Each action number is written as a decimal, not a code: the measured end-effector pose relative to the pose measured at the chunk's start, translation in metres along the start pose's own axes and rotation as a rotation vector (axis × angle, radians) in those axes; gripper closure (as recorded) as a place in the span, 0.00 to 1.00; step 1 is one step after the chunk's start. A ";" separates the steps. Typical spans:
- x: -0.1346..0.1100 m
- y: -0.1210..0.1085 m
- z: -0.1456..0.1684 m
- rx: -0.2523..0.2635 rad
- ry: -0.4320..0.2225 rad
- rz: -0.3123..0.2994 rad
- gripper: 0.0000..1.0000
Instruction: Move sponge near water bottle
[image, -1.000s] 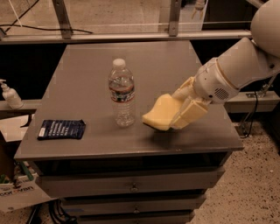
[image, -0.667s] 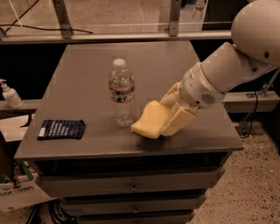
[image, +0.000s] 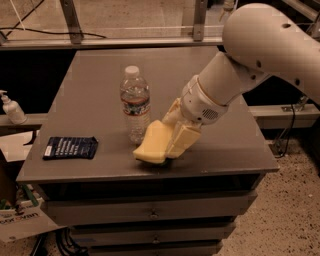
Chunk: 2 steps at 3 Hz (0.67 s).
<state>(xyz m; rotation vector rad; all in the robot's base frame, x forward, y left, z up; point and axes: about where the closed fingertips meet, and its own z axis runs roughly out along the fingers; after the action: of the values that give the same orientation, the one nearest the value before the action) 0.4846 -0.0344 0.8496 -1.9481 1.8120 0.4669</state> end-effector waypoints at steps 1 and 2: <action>-0.002 -0.016 0.001 0.001 0.021 -0.012 0.82; -0.001 -0.033 -0.008 0.020 0.029 -0.015 0.58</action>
Offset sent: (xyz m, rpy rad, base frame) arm 0.0542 -0.0108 0.0189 -0.0330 -0.0471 -0.0167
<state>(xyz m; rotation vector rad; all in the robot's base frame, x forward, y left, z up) 0.5170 -0.0363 0.8592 -1.9634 1.8120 0.4160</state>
